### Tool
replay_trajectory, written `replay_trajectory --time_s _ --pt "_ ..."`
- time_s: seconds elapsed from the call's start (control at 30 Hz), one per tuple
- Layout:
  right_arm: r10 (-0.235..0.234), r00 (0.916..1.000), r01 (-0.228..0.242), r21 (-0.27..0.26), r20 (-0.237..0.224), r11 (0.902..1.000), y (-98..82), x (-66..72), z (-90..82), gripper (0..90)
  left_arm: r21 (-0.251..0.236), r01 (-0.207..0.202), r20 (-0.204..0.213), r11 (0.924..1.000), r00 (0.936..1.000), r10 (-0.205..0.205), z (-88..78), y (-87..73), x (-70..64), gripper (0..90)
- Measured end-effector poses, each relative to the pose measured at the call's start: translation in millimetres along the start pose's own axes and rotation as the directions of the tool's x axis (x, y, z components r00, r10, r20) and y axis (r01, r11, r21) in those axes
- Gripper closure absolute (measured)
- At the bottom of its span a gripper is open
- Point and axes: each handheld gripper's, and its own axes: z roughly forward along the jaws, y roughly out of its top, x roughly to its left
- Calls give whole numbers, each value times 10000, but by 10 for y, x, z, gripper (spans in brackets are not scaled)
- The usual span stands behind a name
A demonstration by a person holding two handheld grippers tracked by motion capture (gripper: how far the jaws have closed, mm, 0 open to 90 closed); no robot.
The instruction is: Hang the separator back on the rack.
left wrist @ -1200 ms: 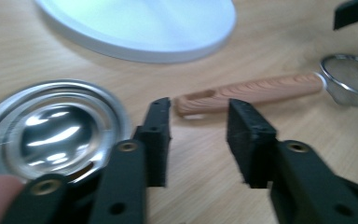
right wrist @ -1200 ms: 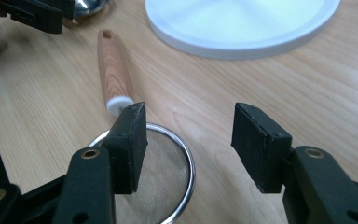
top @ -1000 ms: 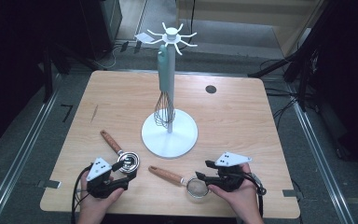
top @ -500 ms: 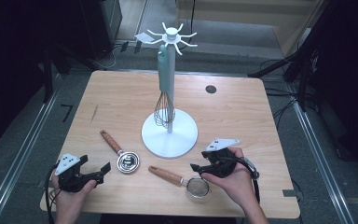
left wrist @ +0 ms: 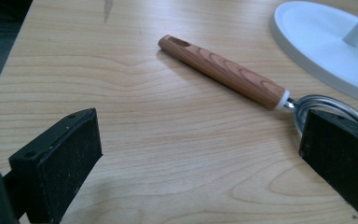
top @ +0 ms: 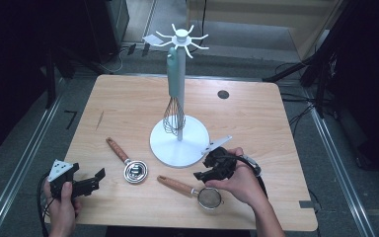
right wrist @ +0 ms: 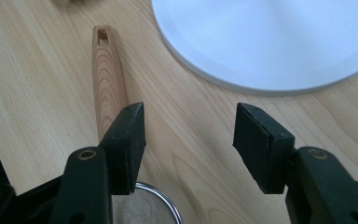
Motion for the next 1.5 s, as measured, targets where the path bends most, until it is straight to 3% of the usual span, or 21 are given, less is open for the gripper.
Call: replay_trajectory --time_s 0.2,0.4,0.57,0.87,0.93,1.33,1.5 --pt "455 9974 -429 469 -562 9980 38 -11 67 523 -34 -28 -40 10000 10000 28 25 -14 4 0" --pt "245 9969 -171 985 -745 9950 72 39 109 586 -22 12 25 10000 10000 -12 58 -26 16 0" --pt "137 9908 101 1745 -1346 9846 107 135 212 614 49 -99 8 9999 10000 99 77 -31 -6 0" --pt "-22 9861 410 2305 -1660 9722 129 217 321 637 76 -145 53 9999 9999 145 85 -31 -9 0" --pt "-92 9838 551 2532 -1788 9658 133 222 350 637 66 -126 40 9999 9999 125 87 -32 -10 0" --pt "146 9821 447 3074 -1879 9505 152 246 462 645 69 -122 45 9999 9999 122 90 -32 -14 0" --pt "104 9824 554 3434 -1866 9375 162 291 537 658 68 -146 25 9999 9999 146 93 -32 -15 0"
